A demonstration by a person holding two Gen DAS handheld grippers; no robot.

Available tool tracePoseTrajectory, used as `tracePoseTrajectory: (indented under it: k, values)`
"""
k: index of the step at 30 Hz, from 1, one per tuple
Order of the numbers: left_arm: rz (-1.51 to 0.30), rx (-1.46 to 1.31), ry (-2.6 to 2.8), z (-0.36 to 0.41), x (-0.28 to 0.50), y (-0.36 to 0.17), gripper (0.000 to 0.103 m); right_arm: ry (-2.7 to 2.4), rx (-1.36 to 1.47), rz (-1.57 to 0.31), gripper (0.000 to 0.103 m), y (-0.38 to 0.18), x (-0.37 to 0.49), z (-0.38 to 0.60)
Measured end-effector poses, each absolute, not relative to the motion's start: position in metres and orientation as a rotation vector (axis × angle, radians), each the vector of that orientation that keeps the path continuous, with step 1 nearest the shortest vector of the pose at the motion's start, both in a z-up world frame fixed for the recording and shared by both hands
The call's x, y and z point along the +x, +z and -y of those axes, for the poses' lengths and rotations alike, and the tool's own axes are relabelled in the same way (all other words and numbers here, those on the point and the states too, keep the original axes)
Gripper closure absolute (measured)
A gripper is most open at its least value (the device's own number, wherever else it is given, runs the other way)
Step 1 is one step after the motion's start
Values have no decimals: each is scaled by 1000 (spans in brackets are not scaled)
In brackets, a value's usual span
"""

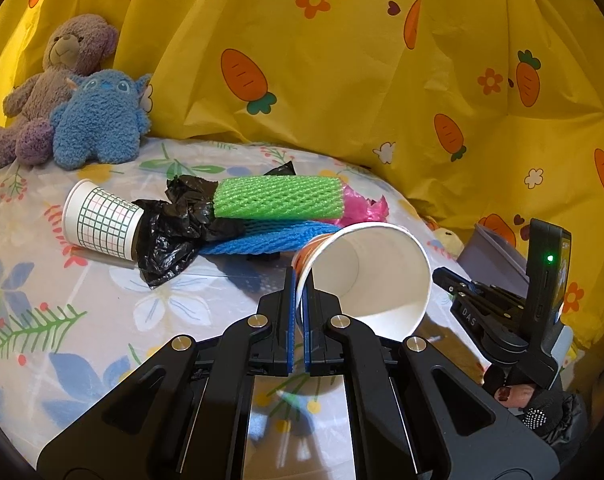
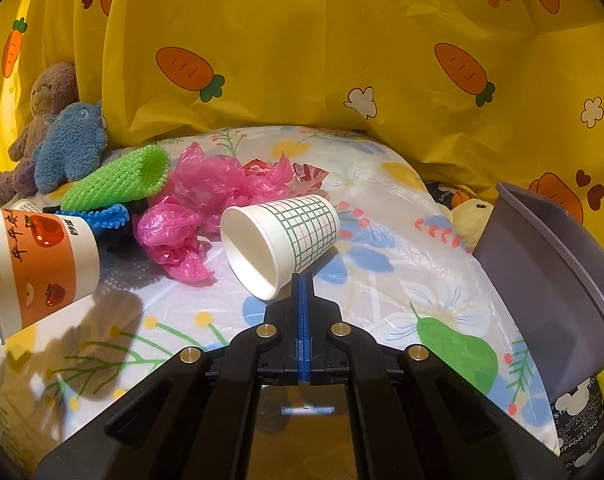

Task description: Collect trash

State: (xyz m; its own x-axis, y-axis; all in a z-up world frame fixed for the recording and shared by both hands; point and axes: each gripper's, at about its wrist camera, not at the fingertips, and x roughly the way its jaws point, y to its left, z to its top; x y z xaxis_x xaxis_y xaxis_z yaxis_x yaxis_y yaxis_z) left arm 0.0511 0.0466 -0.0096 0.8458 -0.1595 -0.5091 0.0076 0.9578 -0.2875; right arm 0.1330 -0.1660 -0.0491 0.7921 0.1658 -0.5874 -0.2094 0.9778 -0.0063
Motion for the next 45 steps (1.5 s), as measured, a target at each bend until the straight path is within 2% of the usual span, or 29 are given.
tracePoseTrajectory:
  k: [1,2,3,5,6,11,13,15,16,20,35,45]
  values:
    - [-556,-283,-90,-46,51,-9,101,207,-71,-625,101,-48,133,165]
    - [-554,-284,-91,-46,50,-9,101,199,-86,-620,95,-47,133,163]
    - [-550,-285,-92,-45,49,-8,101,191,-111,-611,81,-46,132,158]
    - [-547,-286,-93,-45,48,-7,101,201,-138,-601,63,-45,131,150]
    - [-547,-286,-90,-46,48,-7,101,210,-151,-602,63,-45,132,145]
    - [-545,-298,-67,-53,48,-7,101,134,-231,-630,64,-53,153,128]
    - [-541,-305,-59,-57,49,-6,101,102,-260,-636,71,-57,159,125]
    - [-540,-313,-53,-60,50,-6,101,89,-270,-660,88,-62,165,124]
    - [-539,-316,-53,-61,50,-6,101,89,-266,-671,92,-63,166,125]
    - [-539,-319,-61,-62,51,-7,101,56,-271,-648,99,-62,165,134]
    - [-513,-312,-102,-45,46,-1,101,155,3,-538,99,-31,99,212]
    - [-473,-265,-276,30,56,34,101,79,60,-441,99,7,65,276]
